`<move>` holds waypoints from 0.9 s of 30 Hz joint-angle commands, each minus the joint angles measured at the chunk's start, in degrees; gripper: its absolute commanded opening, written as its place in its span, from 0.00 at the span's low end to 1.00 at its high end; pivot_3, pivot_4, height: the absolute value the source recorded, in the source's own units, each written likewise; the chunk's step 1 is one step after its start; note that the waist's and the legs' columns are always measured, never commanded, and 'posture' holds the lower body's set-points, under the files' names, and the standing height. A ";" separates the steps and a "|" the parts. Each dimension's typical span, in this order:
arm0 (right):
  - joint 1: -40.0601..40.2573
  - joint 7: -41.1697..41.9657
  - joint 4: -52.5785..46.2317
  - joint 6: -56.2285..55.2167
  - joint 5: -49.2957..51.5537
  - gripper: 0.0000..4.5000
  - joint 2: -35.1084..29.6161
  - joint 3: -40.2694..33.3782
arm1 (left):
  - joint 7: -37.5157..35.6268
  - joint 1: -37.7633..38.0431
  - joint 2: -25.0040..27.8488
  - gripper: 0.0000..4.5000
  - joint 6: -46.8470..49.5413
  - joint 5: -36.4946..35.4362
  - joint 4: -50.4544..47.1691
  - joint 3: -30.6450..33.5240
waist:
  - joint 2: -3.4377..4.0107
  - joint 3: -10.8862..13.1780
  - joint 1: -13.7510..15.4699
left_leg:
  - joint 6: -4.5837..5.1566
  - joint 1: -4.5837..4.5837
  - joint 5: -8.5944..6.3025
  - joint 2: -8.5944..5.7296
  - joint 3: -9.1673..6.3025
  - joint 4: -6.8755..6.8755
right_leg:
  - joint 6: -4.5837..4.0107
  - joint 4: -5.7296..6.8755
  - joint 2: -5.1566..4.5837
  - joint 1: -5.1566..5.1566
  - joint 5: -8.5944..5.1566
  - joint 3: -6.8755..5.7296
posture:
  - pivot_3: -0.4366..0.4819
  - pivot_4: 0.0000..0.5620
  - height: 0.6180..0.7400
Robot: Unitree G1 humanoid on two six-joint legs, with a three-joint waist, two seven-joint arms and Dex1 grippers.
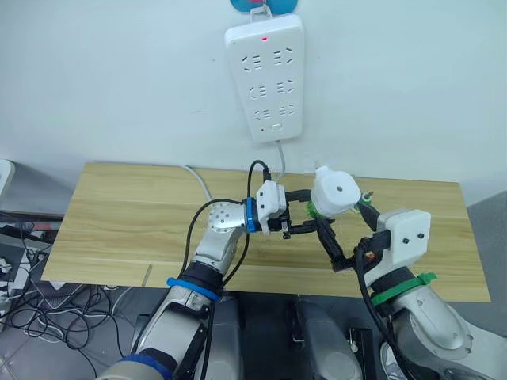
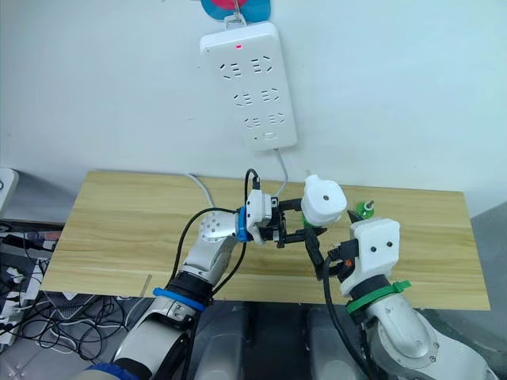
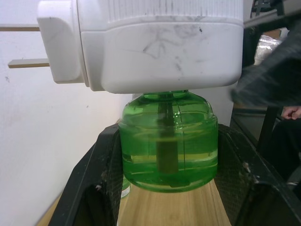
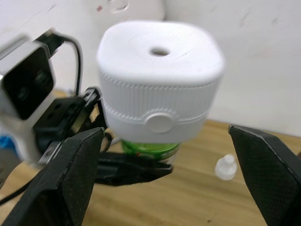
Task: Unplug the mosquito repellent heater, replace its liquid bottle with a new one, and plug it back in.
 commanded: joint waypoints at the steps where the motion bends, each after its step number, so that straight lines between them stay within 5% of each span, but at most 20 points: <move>1: -2.41 -4.16 -2.20 -1.61 -0.16 0.99 -0.35 1.97 | -1.37 -0.34 -1.07 0.50 0.19 -1.51 -1.03 0.27 | 0.00 0.00 -0.06 | 0.00 0.00 0.00 0.00 0.00 0.00 | 0.00 -0.01 0.00 0.00 0.00 0.01 | 0.37 0.69 1.00; 12: -10.98 -9.55 -2.20 -1.53 4.73 0.99 2.61 5.03 | -3.35 -0.21 -0.94 0.50 1.86 -2.28 -0.98 0.92 | 0.00 0.00 -0.33 | 0.00 0.00 0.00 0.03 -0.05 0.00 | -0.01 0.02 0.00 -0.02 0.00 -0.03 | 0.38 0.68 1.00; 27: 3.60 -3.68 -2.20 -6.67 -8.89 0.99 5.17 8.80 | -3.85 -0.03 -1.36 0.50 2.98 -2.22 -2.11 1.99 | 0.02 -0.03 -0.33 | -0.01 -0.33 0.01 0.03 -0.10 0.06 | -0.01 0.06 -0.02 -0.31 0.00 -0.07 | 0.38 0.66 1.00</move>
